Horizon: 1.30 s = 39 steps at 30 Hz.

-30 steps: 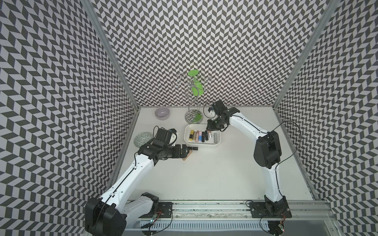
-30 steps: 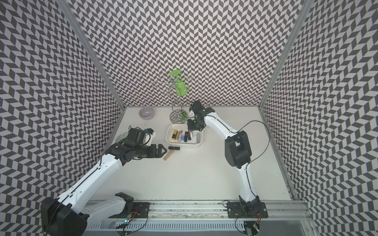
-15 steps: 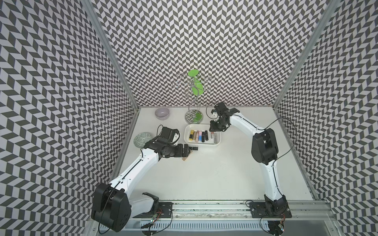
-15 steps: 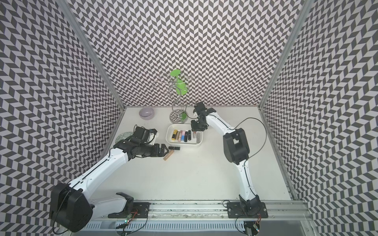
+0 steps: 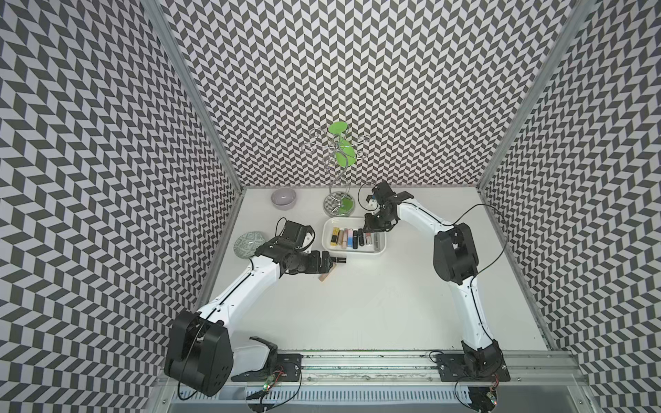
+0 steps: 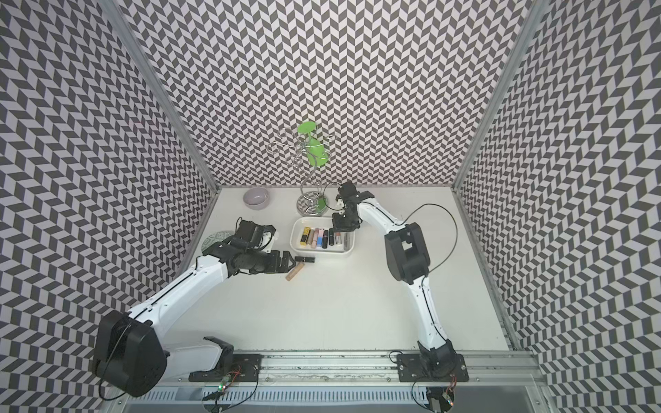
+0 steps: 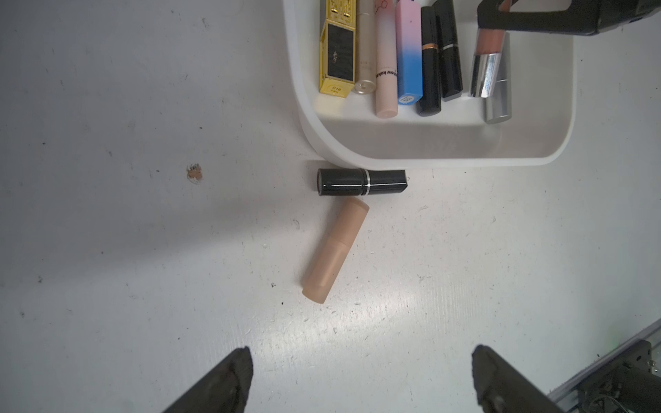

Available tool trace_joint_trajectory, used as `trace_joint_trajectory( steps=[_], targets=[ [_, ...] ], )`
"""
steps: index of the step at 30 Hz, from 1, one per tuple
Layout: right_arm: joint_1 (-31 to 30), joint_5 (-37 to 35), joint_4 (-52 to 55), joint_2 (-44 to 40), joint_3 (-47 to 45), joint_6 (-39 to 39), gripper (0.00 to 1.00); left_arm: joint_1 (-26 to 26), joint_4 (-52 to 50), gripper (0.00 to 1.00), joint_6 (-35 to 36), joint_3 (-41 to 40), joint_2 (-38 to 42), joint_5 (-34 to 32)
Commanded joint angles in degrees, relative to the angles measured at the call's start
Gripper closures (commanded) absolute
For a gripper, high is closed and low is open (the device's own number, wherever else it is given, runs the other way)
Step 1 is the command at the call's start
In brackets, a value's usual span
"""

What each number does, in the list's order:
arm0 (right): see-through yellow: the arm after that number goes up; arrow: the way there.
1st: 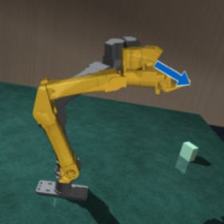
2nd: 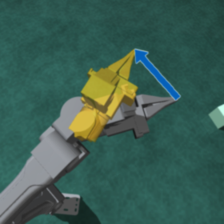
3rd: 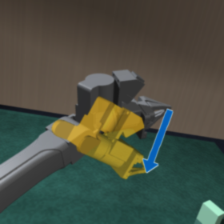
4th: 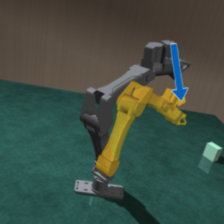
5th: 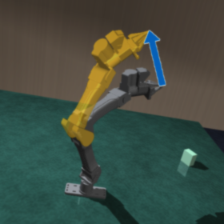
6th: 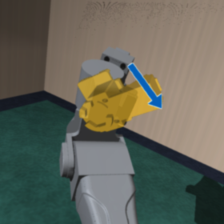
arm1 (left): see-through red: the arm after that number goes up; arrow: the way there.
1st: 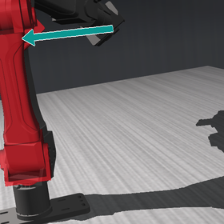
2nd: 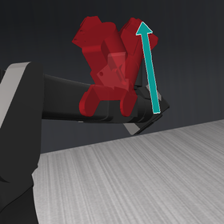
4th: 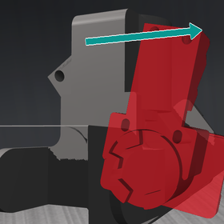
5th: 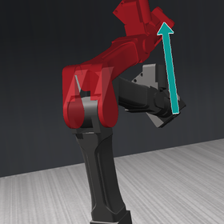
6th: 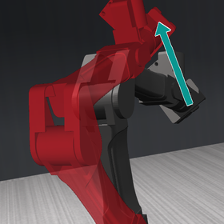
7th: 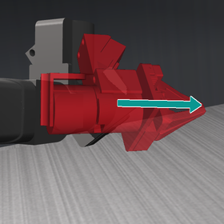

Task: Put the lipstick into the storage box
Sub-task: Place the lipstick in the storage box.

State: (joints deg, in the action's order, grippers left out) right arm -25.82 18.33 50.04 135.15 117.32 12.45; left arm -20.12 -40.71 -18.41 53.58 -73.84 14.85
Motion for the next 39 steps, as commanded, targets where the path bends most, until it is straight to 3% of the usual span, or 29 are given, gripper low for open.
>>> trace_joint_trajectory(
  steps=[1, 27, 33, 39],
  targets=[
    [0.21, 1.07, -2.38, 1.5, 1.5, 0.25, 0.8, 0.53, 0.81, 0.01, 1.11, 1.89, -0.45, 0.57],
    [1.2, 4.17, -3.45, 3.19, 1.6, 0.74, 0.65, 0.9, 1.69, 0.01, 1.21, 2.24, -3.02, 1.34],
    [1.21, 4.96, -4.36, 0.03, -0.22, 1.13, 0.63, 0.89, 1.93, 0.01, 1.37, 1.8, -2.17, 2.24],
    [1.13, 5.73, -5.95, -6.41, -4.02, 2.61, 0.52, 0.96, 2.47, 0.01, 2.68, 0.83, 0.62, 4.14]
  ],
)
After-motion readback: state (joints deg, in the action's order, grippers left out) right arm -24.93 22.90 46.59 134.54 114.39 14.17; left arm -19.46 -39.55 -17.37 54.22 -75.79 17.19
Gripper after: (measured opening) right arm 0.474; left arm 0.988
